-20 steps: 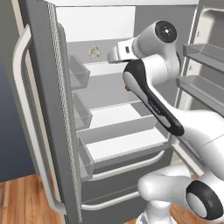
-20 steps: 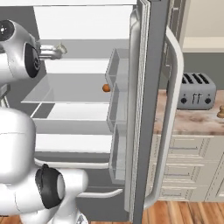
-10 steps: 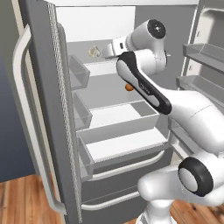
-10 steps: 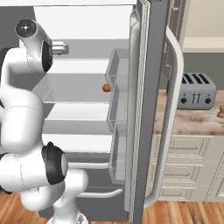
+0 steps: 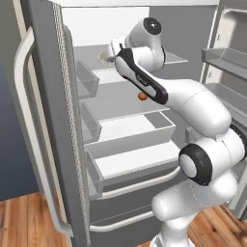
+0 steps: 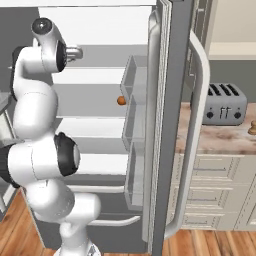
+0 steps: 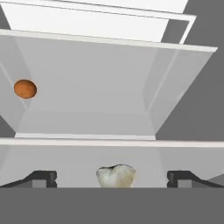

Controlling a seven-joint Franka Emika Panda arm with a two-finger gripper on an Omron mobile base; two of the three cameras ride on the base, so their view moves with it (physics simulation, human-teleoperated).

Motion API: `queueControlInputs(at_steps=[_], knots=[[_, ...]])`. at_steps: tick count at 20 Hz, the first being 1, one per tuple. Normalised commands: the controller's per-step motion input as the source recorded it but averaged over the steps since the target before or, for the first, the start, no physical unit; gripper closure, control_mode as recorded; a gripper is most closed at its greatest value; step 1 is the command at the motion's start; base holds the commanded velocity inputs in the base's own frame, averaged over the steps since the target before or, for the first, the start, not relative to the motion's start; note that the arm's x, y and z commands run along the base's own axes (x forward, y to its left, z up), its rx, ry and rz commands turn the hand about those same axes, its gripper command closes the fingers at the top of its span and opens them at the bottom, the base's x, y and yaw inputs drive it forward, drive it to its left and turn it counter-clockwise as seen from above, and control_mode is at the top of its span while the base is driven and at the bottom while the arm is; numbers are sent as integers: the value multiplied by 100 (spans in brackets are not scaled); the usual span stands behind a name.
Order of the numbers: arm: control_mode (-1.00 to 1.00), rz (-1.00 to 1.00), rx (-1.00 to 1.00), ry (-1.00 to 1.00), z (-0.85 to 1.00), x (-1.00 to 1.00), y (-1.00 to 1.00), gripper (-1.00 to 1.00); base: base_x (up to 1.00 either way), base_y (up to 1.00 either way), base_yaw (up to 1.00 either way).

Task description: Retrieve the bottle and the shaker from the cabinet and place them next to the mixing bowl on the counter. Then add garlic from the fridge to the mixing bowl.

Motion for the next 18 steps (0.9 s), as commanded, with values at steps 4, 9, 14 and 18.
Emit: queueControlInputs(at_steps=[4, 9, 14, 18], knots=[[-100, 1, -4, 0, 0, 75, 14, -100, 0, 0, 0], [-100, 0, -2, 0, -4, 62, 17, -100, 0, 0, 0], [-100, 0, -1, 2, -7, 47, 20, -100, 0, 0, 0], [-100, 0, 0, 5, -16, 42, 21, -100, 0, 0, 0]])
